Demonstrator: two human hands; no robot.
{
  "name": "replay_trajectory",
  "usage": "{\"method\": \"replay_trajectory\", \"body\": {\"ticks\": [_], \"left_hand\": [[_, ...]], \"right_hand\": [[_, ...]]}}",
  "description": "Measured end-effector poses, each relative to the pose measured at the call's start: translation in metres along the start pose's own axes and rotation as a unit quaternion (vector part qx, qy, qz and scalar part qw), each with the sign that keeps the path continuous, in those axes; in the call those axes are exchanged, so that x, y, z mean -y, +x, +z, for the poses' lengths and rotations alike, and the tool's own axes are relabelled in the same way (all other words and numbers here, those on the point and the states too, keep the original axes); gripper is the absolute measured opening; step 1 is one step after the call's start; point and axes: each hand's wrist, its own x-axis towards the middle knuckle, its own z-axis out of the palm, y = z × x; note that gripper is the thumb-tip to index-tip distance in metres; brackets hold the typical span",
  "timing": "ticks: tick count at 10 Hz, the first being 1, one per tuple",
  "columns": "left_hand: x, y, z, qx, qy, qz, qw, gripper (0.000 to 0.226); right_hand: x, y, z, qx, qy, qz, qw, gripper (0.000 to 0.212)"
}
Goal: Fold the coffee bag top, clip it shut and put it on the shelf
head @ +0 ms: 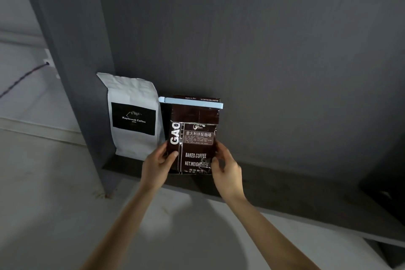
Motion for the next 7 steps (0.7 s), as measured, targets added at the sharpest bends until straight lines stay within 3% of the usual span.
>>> {"method": "replay_trajectory", "body": {"ticks": [2, 5, 7], "left_hand": [[0.025, 0.013, 0.0, 0.005, 0.024, -0.042, 0.999, 0.039], [0.019, 0.0, -0.003, 0.017, 0.037, -0.081, 0.996, 0.047], [0.011, -0.025, 0.0, -0.012, 0.067, -0.057, 0.996, 0.053]], "right_hand": [[-0.007, 0.006, 0.011, 0.061, -0.022, 0.013, 0.998, 0.046], [-0.011, -0.005, 0.004, 0.071, -0.057, 0.008, 0.996, 0.05], [-0.011, -0.018, -0.003, 0.074, -0.068, 0.027, 0.995, 0.049]]}}
